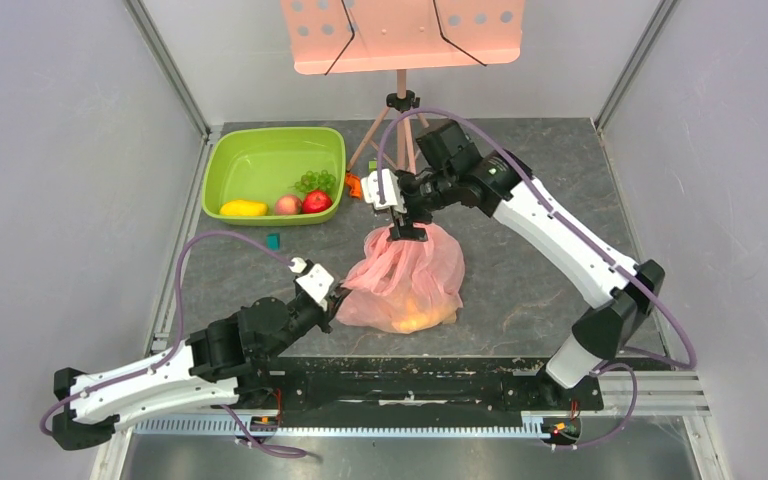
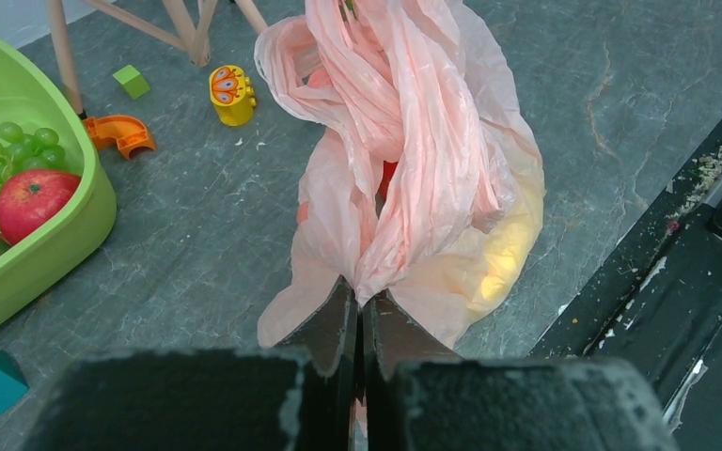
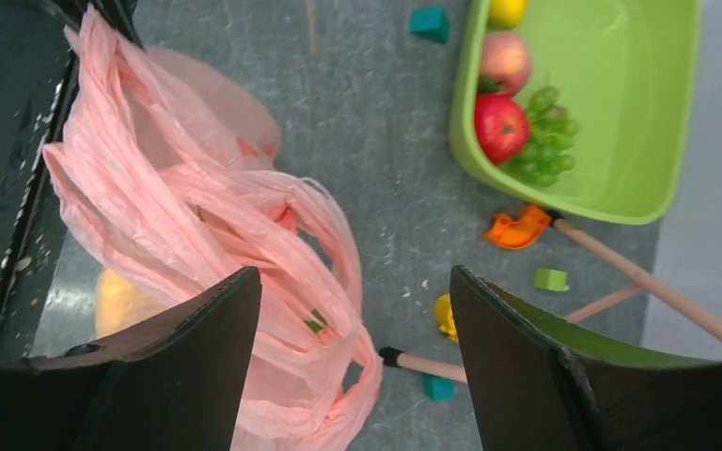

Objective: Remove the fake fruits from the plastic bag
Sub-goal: Untie the plastic bag at the center of the board.

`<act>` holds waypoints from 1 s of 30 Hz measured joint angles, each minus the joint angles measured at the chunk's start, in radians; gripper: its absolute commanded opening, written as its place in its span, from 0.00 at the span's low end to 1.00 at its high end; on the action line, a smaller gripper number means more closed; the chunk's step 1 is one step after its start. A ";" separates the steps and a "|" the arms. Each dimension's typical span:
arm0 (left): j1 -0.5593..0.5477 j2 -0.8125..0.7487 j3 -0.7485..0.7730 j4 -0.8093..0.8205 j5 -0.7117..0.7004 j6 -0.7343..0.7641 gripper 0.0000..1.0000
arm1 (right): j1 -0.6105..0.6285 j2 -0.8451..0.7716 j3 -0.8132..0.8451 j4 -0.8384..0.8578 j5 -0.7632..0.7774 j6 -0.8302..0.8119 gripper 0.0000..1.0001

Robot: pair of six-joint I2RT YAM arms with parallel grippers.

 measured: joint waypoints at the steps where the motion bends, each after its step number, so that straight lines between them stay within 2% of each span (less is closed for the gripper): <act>1: 0.000 0.002 0.000 0.002 0.002 0.000 0.02 | 0.000 0.021 0.013 -0.029 0.000 -0.013 0.76; 7: 0.000 0.006 0.000 0.004 0.003 0.001 0.02 | 0.000 0.078 0.021 -0.128 0.002 -0.050 0.71; 12: 0.000 0.009 0.000 0.006 0.003 0.001 0.02 | 0.000 0.109 0.035 -0.157 0.012 -0.054 0.57; 16: 0.000 0.013 0.000 0.006 0.003 0.001 0.02 | 0.000 0.128 0.046 -0.161 0.019 -0.055 0.38; 21: 0.000 0.013 -0.002 0.006 0.003 0.002 0.02 | -0.001 0.139 0.051 -0.162 0.023 -0.049 0.00; 26: 0.000 0.013 -0.005 0.007 -0.007 0.001 0.02 | -0.001 0.103 0.009 -0.075 0.021 0.023 0.00; 30: 0.000 0.013 -0.005 0.006 -0.054 -0.008 0.02 | -0.003 -0.062 -0.208 0.155 0.042 0.175 0.00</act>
